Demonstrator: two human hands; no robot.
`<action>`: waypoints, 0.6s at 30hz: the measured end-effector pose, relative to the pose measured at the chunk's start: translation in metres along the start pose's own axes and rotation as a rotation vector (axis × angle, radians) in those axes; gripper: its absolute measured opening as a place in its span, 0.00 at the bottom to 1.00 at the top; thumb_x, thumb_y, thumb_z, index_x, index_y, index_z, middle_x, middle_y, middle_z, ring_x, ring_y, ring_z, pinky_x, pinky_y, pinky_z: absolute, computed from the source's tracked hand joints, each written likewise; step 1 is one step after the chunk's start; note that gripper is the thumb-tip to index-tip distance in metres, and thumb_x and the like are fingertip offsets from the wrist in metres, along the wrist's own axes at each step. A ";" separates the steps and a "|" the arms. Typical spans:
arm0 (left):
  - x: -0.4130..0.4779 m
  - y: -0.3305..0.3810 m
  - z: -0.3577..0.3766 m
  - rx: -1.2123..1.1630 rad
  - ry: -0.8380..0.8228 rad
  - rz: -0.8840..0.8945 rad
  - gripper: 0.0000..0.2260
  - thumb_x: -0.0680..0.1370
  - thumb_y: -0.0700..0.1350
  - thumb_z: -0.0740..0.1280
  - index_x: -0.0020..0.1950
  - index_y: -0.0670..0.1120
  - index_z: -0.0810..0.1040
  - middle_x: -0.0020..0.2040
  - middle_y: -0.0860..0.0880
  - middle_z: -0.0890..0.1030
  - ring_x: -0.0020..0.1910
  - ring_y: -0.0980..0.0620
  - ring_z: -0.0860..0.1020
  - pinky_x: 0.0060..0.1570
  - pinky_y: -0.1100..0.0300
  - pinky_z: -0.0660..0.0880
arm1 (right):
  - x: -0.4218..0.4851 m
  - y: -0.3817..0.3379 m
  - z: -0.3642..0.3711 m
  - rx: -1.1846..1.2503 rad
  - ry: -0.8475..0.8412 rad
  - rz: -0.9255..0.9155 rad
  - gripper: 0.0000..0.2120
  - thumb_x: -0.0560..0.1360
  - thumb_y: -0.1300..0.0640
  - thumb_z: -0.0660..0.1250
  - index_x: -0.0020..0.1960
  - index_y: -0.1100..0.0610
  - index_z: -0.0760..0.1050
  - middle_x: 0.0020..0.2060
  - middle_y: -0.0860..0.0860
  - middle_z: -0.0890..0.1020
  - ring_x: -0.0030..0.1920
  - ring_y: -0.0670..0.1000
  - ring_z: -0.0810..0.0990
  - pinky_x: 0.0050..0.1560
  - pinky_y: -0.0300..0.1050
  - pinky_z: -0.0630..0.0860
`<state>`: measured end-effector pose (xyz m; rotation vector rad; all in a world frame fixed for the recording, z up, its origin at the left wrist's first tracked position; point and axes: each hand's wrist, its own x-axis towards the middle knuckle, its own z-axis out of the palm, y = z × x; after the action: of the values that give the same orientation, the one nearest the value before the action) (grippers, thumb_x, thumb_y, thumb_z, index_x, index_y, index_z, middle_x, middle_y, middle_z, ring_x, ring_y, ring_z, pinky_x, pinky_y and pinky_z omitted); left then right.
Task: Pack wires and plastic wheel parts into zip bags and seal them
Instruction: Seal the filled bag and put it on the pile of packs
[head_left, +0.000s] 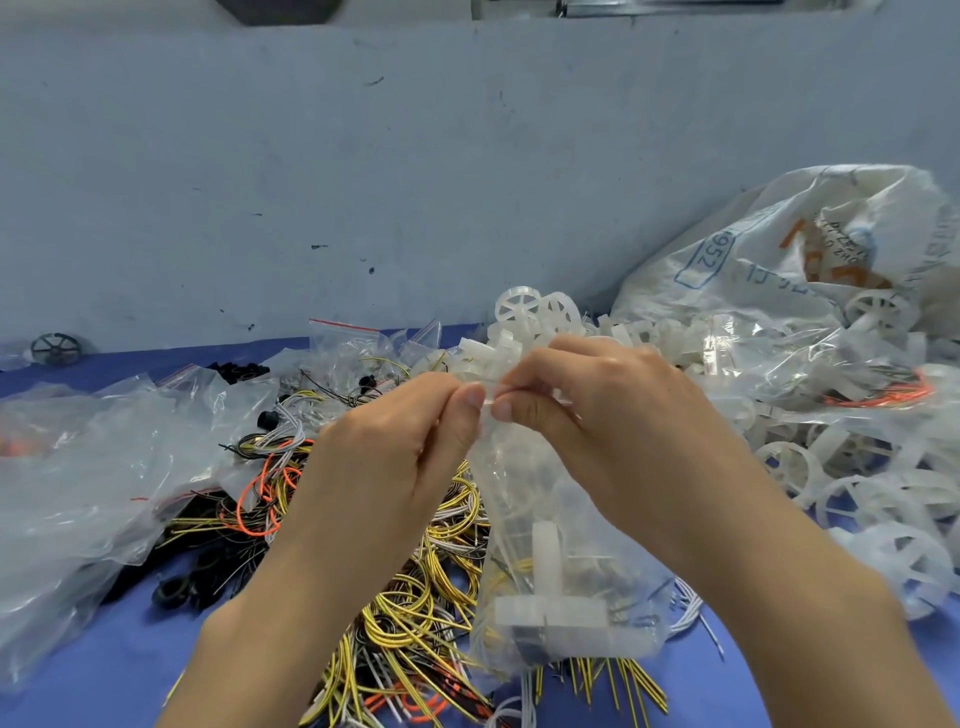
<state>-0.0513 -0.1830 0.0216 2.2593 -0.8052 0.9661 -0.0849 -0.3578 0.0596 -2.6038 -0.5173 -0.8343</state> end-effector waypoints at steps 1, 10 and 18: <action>0.000 0.000 0.000 -0.024 0.006 -0.022 0.17 0.83 0.58 0.51 0.41 0.54 0.73 0.32 0.53 0.74 0.31 0.53 0.74 0.31 0.57 0.69 | 0.000 0.001 0.000 -0.004 -0.002 -0.002 0.12 0.80 0.43 0.61 0.53 0.46 0.80 0.46 0.42 0.80 0.46 0.46 0.75 0.48 0.41 0.63; 0.002 0.010 0.010 -0.283 -0.059 -0.105 0.16 0.83 0.56 0.53 0.40 0.53 0.72 0.33 0.57 0.75 0.30 0.58 0.74 0.29 0.71 0.63 | 0.000 0.003 0.003 -0.003 0.043 -0.017 0.15 0.79 0.41 0.59 0.51 0.48 0.81 0.43 0.43 0.78 0.43 0.47 0.73 0.47 0.41 0.61; 0.001 0.001 0.007 -0.108 -0.011 -0.067 0.16 0.83 0.58 0.52 0.38 0.55 0.69 0.34 0.57 0.74 0.32 0.57 0.74 0.32 0.64 0.67 | -0.001 0.014 0.002 0.013 0.063 0.011 0.08 0.78 0.45 0.64 0.50 0.45 0.81 0.44 0.41 0.80 0.44 0.46 0.75 0.47 0.42 0.62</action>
<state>-0.0482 -0.1891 0.0182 2.1858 -0.7627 0.8597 -0.0783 -0.3687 0.0545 -2.5570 -0.4883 -0.9030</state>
